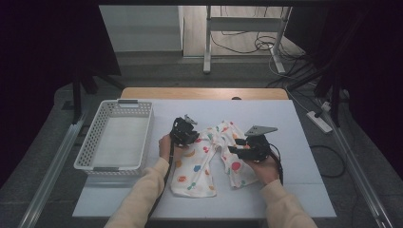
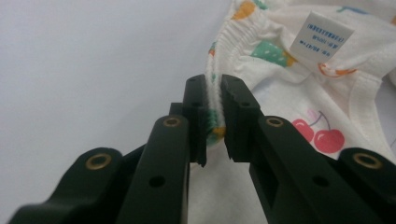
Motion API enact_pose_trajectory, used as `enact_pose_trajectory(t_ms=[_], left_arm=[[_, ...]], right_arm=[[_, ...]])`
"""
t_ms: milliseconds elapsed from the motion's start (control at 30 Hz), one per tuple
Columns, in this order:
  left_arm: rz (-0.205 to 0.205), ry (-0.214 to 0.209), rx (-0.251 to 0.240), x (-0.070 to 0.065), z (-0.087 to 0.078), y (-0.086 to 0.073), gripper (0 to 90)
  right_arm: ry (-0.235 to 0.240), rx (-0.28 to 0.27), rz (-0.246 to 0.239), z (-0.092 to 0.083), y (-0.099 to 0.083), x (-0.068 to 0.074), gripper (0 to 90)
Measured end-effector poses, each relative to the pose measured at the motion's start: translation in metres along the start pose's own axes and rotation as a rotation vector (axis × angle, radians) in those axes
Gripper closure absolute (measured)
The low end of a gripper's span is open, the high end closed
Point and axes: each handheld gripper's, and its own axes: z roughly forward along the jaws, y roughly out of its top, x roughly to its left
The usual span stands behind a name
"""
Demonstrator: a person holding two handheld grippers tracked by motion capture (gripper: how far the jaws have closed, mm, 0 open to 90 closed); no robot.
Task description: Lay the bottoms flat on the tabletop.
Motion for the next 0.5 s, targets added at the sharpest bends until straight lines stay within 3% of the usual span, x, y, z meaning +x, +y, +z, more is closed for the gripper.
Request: enact_pose_trajectory(t_ms=[267,500], left_arm=[[-0.024,0.045,-0.054,0.004,-0.015,0.011,81.1],[-0.054,0.051,-0.047,0.014,-0.007,0.018,80.4]], right_arm=[[0.002,-0.002,-0.004,-0.001,0.001,0.001,52.6],[0.003,0.002,-0.003,0.000,0.000,0.001,52.5]])
